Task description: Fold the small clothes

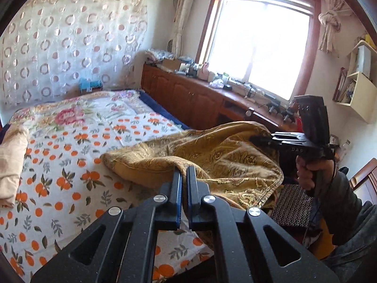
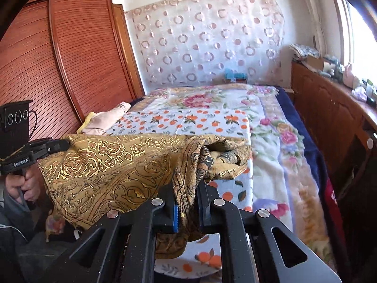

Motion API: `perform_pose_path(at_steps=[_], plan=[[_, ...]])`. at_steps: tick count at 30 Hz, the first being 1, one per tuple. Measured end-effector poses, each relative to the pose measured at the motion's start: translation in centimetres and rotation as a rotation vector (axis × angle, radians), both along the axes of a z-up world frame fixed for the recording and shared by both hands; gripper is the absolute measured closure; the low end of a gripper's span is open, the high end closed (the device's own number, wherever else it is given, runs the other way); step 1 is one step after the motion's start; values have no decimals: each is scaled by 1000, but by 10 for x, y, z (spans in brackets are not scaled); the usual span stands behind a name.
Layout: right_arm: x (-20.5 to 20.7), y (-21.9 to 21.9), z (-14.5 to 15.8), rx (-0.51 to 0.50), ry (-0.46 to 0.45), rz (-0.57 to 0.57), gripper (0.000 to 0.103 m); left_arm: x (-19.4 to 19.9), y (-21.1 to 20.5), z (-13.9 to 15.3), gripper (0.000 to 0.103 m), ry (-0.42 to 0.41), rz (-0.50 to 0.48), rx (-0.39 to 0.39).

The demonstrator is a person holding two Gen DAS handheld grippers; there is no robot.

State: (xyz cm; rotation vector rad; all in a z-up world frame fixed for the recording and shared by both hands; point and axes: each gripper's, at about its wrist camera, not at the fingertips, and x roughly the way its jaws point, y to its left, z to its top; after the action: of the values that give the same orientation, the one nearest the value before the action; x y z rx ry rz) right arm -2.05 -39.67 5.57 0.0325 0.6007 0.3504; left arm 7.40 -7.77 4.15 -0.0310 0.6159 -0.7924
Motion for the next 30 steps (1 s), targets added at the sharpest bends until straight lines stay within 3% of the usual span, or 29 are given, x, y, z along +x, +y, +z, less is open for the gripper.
perform_pose_path(at_steps=[5, 18, 25, 30], plan=[[26, -2, -11, 20, 83, -37, 92, 18, -1, -24, 98, 98, 9, 11], [108, 10, 8, 77, 102, -141, 92, 104, -9, -13, 98, 98, 141, 33], [38, 8, -7, 58, 97, -93, 92, 47, 0, -23, 98, 122, 32, 11], [-25, 4, -41, 92, 199, -92, 92, 1, -1, -44, 98, 178, -27, 60]])
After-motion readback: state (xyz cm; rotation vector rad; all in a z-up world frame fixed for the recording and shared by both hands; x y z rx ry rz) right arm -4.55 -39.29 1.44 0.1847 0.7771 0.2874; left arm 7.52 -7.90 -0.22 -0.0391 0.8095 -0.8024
